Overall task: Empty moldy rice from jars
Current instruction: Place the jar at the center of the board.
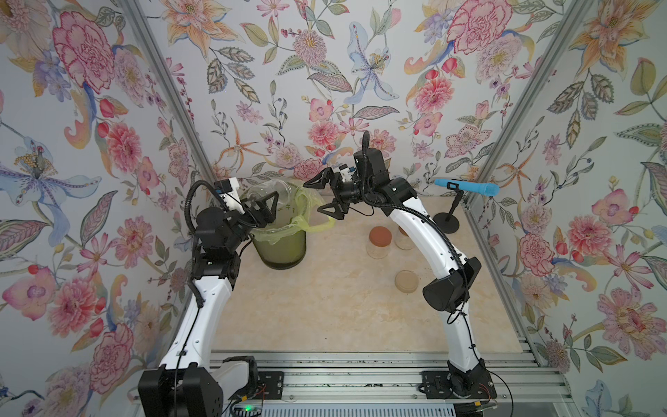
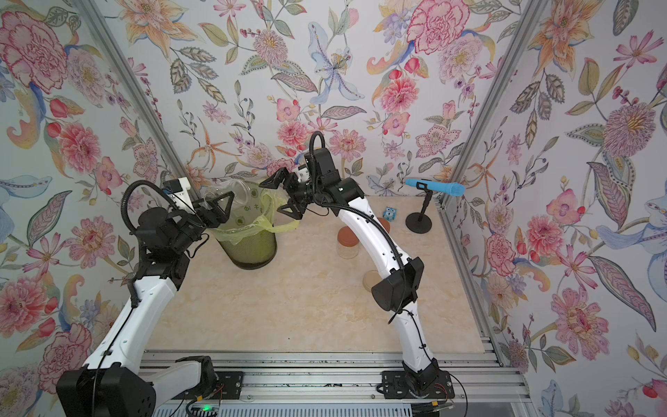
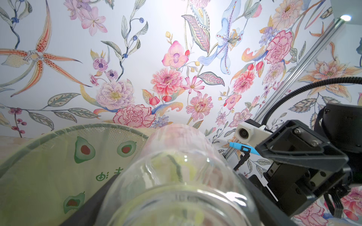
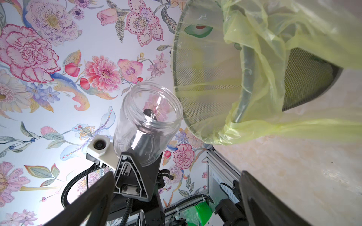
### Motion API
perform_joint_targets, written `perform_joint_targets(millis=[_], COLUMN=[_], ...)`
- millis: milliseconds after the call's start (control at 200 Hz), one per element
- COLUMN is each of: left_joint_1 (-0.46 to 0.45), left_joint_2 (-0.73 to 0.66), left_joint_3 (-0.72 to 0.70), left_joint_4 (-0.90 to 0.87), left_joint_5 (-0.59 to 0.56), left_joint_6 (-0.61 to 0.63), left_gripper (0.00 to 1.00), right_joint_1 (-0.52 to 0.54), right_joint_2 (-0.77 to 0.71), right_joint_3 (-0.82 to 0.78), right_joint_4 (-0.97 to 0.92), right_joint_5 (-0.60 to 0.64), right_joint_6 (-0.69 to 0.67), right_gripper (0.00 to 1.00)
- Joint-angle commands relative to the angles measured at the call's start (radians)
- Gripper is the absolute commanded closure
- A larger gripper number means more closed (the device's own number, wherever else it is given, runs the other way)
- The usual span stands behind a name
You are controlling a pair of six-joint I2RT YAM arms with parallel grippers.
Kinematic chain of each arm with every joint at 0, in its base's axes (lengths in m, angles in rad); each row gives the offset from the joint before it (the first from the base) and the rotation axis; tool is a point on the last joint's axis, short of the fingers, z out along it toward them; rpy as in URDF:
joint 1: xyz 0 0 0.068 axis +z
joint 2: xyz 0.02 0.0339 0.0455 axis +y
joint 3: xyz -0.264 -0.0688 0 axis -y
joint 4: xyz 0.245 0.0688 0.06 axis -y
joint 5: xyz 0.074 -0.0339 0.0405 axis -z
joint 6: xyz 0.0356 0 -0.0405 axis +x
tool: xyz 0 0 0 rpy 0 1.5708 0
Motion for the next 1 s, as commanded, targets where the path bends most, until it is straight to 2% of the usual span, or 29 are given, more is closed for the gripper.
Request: perform_joint_targets(millis=[0,345,821,996], left_joint_1=[-0.035,-0.117,-0.245,-0.321], left_joint_2=[-0.050,-0.041,0.006,-0.007], left_joint_3=[-0.004,-0.007,0.004,-0.020], left_joint_4=[0.104,0.126,0.179,0.218], left_joint_5=[-0.061,-0.154,-0.203,-0.296], left_joint_6=[0.128,0.217,0.235,0.284], left_gripper=[1.00,1.00,1.00,1.00], right_joint_1=[-0.002,0.042,0.049,0.048], right_joint_2=[0.019,0.040,0.051,0.052], right_joint_3=[0.032,0.033,0.039,0.036], right_joint_4=[0.048,0.125,0.188,0.204], right_joint_5=[-0.015,-0.027,-0.032,-0.038], right_joint_6=[0.089,0.116,0.127,0.143], right_gripper=[0.00,0.00,0.00,0.00])
